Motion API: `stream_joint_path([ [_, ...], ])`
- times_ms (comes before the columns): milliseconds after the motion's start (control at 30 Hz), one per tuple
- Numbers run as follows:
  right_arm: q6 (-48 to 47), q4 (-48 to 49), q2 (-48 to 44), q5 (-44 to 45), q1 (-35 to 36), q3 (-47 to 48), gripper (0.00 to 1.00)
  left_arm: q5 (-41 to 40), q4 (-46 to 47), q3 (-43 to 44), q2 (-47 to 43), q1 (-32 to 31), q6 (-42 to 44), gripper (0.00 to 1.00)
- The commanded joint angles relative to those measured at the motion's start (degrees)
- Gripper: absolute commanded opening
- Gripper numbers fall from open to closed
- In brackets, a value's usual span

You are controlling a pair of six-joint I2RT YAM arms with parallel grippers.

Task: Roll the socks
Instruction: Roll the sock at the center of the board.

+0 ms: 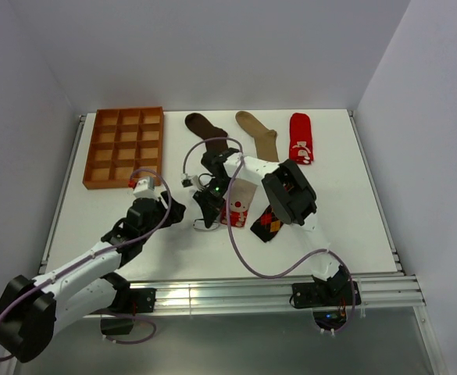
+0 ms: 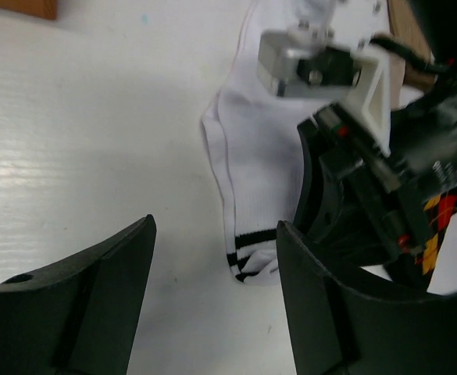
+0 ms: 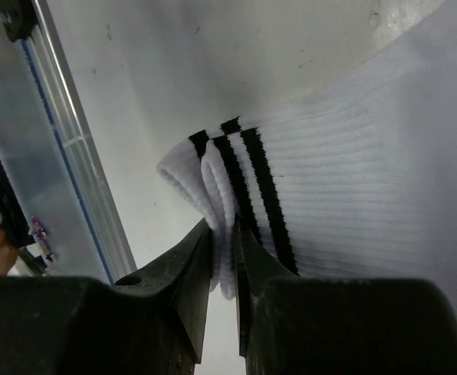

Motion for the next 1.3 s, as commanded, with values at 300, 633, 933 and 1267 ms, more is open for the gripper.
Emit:
stream_joint_path([
  [300,-0.03,-9.64,6.25,-4.29,0.07,9.83,0.23,3.76,23.77,-3.93,14.11,-7.65,4.53,0.71],
  [633,1.81,-9.82,8.09,-4.64,-1.25,11.77,0.23,4.37,27.73,-6.83,16.22,-8.27,3.22,0.62],
  [933,2.42,-10.79,9.41,-4.73,-1.77,13.36,0.22,5.07,31.77,-8.59,19.47,-8.35,2.16,0.55],
  [1267,3.83,-9.82,9.33,-3.42,-1.86,13.36,0.23,3.40,29.32,-5.96,23.34,-8.44,-0.12,0.43],
])
